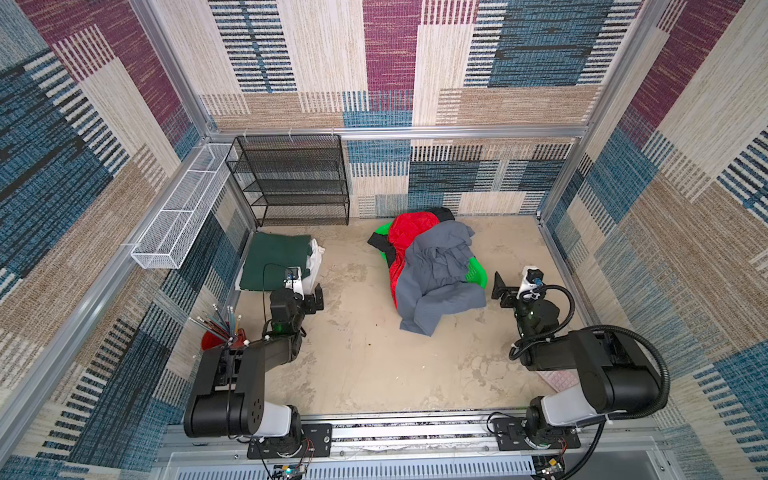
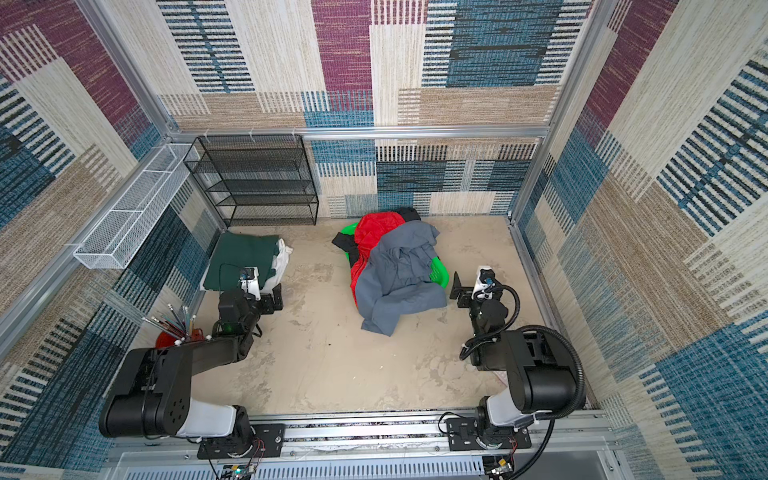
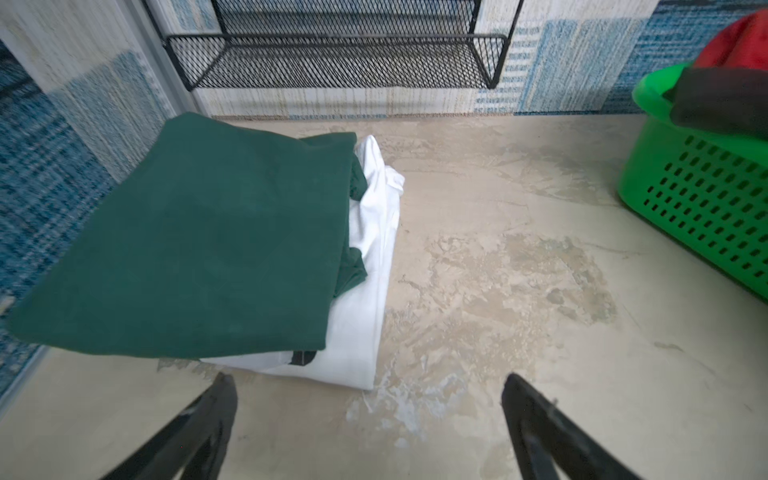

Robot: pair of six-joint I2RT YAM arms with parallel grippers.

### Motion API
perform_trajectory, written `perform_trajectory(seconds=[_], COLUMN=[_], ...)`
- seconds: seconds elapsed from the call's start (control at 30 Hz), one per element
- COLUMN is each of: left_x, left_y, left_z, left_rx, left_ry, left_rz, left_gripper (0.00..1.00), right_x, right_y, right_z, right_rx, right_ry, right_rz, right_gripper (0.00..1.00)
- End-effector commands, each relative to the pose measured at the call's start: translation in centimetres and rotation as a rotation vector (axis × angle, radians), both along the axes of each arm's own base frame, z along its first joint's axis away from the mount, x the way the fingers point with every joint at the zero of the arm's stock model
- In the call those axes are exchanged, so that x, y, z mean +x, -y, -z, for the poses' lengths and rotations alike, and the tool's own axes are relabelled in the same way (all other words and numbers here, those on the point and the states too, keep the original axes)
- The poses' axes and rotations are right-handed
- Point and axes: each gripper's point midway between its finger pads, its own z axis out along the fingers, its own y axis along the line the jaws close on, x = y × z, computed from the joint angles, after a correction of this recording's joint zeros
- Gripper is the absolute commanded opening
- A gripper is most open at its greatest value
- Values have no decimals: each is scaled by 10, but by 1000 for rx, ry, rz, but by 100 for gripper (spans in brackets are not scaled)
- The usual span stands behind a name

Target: Fold and stack the t-shirts

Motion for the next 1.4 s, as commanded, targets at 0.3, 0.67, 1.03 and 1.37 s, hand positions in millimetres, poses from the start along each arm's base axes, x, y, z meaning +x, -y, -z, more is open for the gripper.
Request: perform_trajectory(seconds=[0.3,0.67,1.03,1.37], left_x=[-17,-22,-13,6], left_y=[34,120,267,338], left_z=[-51,-87,-119,-83], left_rx=[10,-300,-512,-408], left_ry=[-1,-179,-372,-626], left_rz=[-66,178,617,737], left_gripper=[100,99,93,76], right_x=[22,41,30,9], right_y=[23,-28,-51,-31], right_z=[-11,-22,-30,-10], right_rx=[309,485,554,522], right_ry=[-204,-458,-513,-560], right_rz=[168,-64,-173,-43], right_gripper=[98,99,98,99])
